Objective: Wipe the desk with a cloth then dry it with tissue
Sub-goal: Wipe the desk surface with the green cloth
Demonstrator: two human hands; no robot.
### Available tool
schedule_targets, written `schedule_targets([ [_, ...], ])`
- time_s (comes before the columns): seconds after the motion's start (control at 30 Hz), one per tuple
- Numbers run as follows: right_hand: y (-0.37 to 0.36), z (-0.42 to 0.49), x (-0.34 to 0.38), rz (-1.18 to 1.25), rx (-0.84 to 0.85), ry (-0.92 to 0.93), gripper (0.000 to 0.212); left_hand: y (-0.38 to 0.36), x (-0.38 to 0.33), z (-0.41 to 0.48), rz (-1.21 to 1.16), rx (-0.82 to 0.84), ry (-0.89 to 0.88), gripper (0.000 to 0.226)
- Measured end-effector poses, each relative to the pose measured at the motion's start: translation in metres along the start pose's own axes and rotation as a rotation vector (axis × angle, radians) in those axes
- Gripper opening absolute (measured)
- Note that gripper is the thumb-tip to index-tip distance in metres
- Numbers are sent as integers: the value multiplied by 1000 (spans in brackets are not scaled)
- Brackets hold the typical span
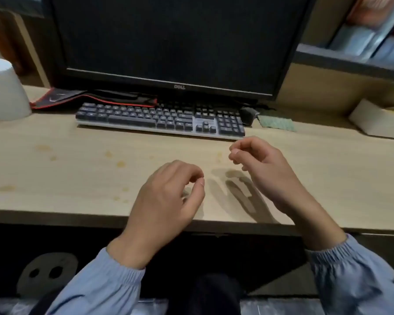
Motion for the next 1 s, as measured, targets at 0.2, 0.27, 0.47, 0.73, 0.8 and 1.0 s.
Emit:
schedule_targets([
  [0.2, 45, 66, -41, -407, 42, -43, 41, -23, 5, -1, 184, 46, -38, 5],
  [0.27, 58, 102, -61, -557, 80, -54, 51, -27, 4, 4, 191, 38, -14, 7],
  [0.47, 76, 183, -105, -833, 213, -190, 61, -45, -7, 24, 223, 47, -25, 14],
  [0.73, 93, 211, -122, -873, 263, -246, 53, -64, -7, 24, 221, 48, -36, 16],
  [0.8, 96, 204, -122, -850, 252, -210, 46, -65, -6, 23, 211, 52, -36, 16],
  [1.0, 102, 147, -109, -829, 245, -112, 46, -65, -5, 20, 214, 67, -48, 15],
])
Point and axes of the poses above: each hand's wrist, its own z-axis towards the middle knuckle, its own y-axis out of the back of the hand, x = y × z, the point moved 2 cm from there along z, towards the middle knuckle, and after that the axes turned 5 degrees about -z, right-handed, at the moved point
